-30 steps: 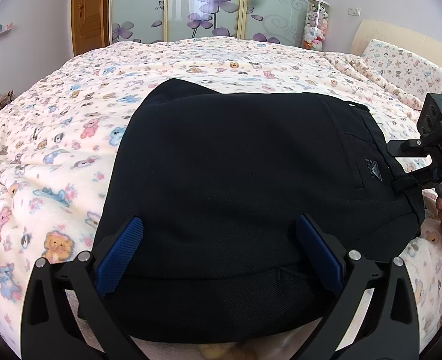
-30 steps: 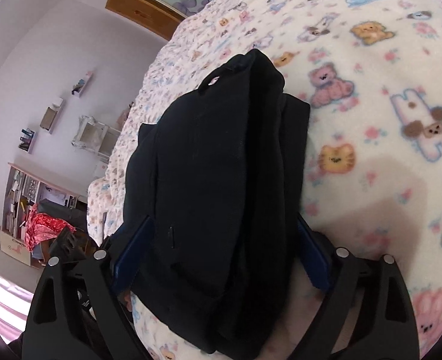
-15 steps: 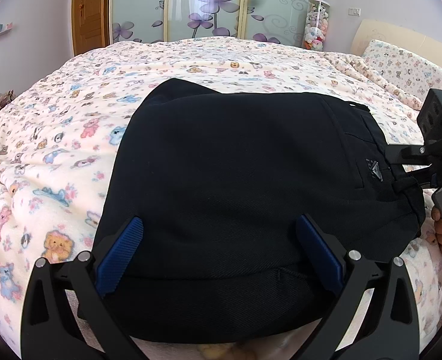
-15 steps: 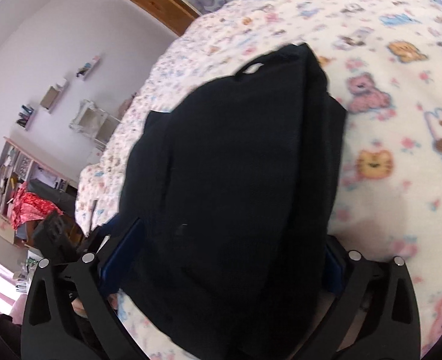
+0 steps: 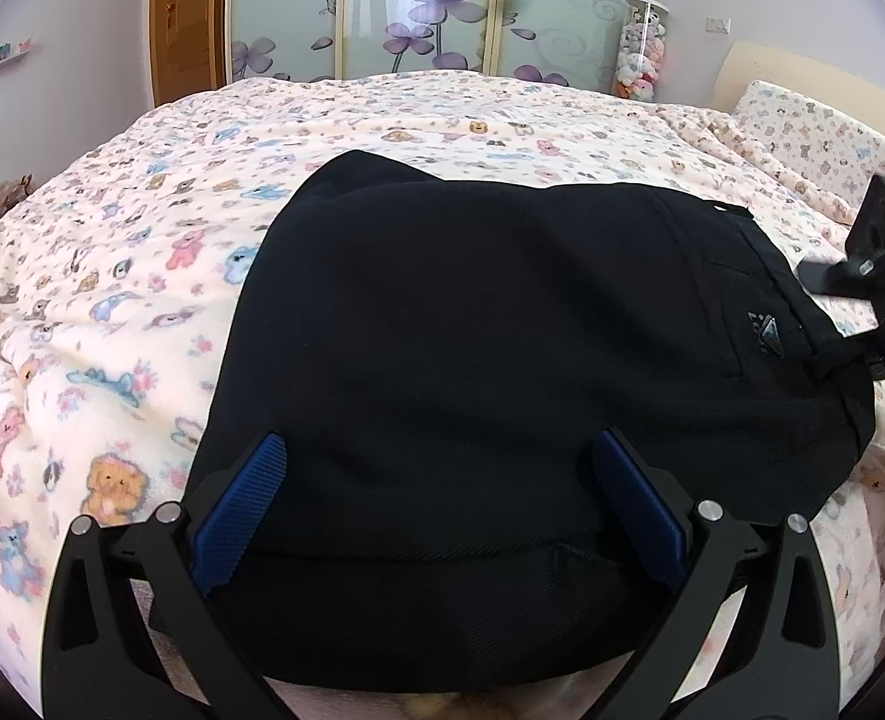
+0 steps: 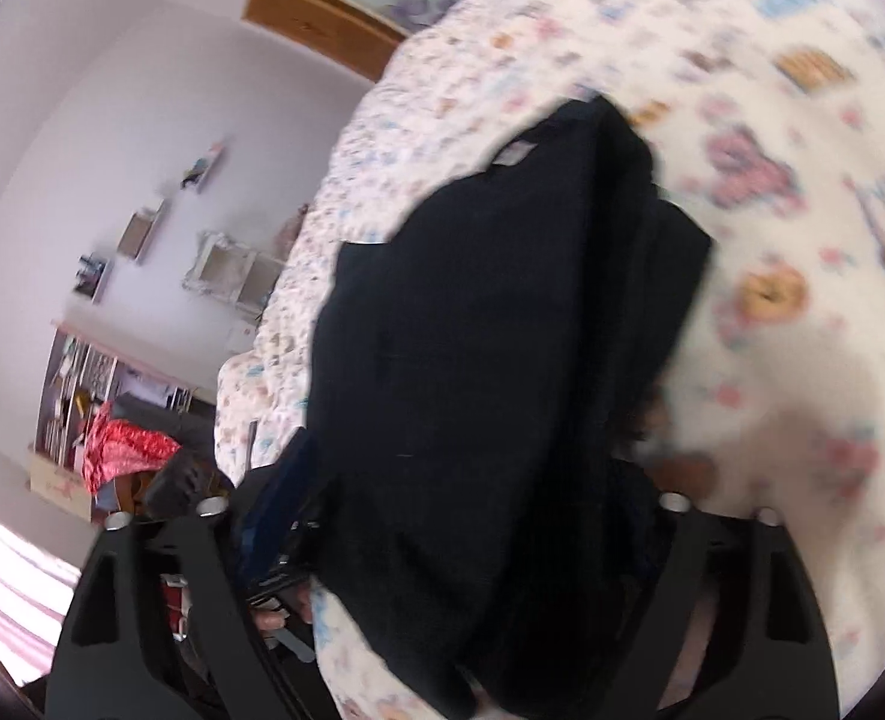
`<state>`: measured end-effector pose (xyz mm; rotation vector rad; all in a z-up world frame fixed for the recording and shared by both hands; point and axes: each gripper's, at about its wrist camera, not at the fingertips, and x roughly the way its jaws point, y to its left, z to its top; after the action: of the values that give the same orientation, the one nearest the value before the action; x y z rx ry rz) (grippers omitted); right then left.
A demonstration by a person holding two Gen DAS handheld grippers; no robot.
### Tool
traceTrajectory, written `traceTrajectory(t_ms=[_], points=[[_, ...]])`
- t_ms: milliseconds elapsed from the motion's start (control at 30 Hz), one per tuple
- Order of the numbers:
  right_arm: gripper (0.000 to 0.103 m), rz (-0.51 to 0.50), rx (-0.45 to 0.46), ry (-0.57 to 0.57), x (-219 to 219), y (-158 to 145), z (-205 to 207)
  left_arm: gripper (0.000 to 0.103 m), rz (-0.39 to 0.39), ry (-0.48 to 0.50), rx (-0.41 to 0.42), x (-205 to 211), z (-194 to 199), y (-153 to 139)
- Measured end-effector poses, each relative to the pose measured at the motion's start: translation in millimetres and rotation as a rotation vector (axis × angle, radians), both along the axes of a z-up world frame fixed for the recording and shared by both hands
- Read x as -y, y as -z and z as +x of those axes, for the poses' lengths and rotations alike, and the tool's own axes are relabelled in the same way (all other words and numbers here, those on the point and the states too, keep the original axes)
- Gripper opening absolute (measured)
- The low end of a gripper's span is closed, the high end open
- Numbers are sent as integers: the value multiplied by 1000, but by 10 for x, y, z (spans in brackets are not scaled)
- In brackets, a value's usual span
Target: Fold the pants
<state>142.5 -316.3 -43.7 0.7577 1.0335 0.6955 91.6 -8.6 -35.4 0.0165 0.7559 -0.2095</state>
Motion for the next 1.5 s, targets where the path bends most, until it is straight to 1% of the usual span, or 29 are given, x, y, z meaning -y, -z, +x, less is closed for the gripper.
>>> traceTrajectory(t_ms=[33,133,167,267,333,367,500,600,667,700,733,800,833,900,1000,1033,1100,1200,1233,1267,1300,1333,1367,1433,1467,1500], points=[[74,5,-13,11,26,36,5,101,0,0,0,3,-2,-1],[54,12,-43,32,54,143,7,101,0,0,0,2,-1,0],[50,19,-40,36,43,147,-9,101,0,0,0,3,-1,0],[45,21,-17,50,38,97,-48,101,-1,0,0,1,0,-1],[43,31,9,54,4,7,-76,101,-5,-1,-1,-6,2,2],[39,48,31,47,-34,-48,-90,101,-9,-2,-2,-11,2,3],[39,77,119,15,-201,-329,-140,101,-27,-10,-6,-50,6,4],[39,87,144,34,-319,-409,-169,101,-34,-16,-9,-68,6,4],[38,86,148,78,-319,-370,-196,101,-27,-19,-10,-56,3,1],[38,101,140,114,-292,-314,-207,101,-23,-18,-10,-50,0,-1],[38,124,130,147,-262,-253,-230,101,-20,-17,-9,-46,-2,-7],[38,202,105,245,-184,-63,-300,101,-20,-5,-11,-49,-9,-31],[38,227,101,273,-174,-5,-327,101,-26,7,-10,-70,-8,-54],[38,282,95,320,-139,140,-377,101,-62,10,-10,-169,-20,-135],[38,309,81,320,-107,201,-341,101,-207,11,-14,-507,25,-366],[38,309,87,317,-111,201,-334,101,-287,23,-24,-699,103,-456],[38,307,91,315,-127,199,-321,101,-367,23,-61,-933,275,-529],[38,319,80,311,-49,239,-264,100,-540,24,-167,-1297,650,-532],[38,322,78,310,-23,257,-266,100,-616,42,-225,-1387,798,-480],[38,325,76,309,-14,268,-263,100,-669,60,-269,-1422,893,-428],[38,327,74,307,-12,272,-255,100,-737,80,-331,-1446,1006,-346],[38,326,74,304,-16,262,-254,100,-760,85,-365,-1428,1054,-296],[38,325,73,302,-16,262,-240,100,-758,85,-397,-1390,1107,-252],[38,325,72,299,-10,263,-246,95,-670,54,-417,-1340,1182,-187],[38,326,71,298,-3,271,-260,91,-644,47,-426,-1318,1202,-161],[38,327,69,297,2,274,-254,89,-643,41,-448,-1307,1226,-101]])
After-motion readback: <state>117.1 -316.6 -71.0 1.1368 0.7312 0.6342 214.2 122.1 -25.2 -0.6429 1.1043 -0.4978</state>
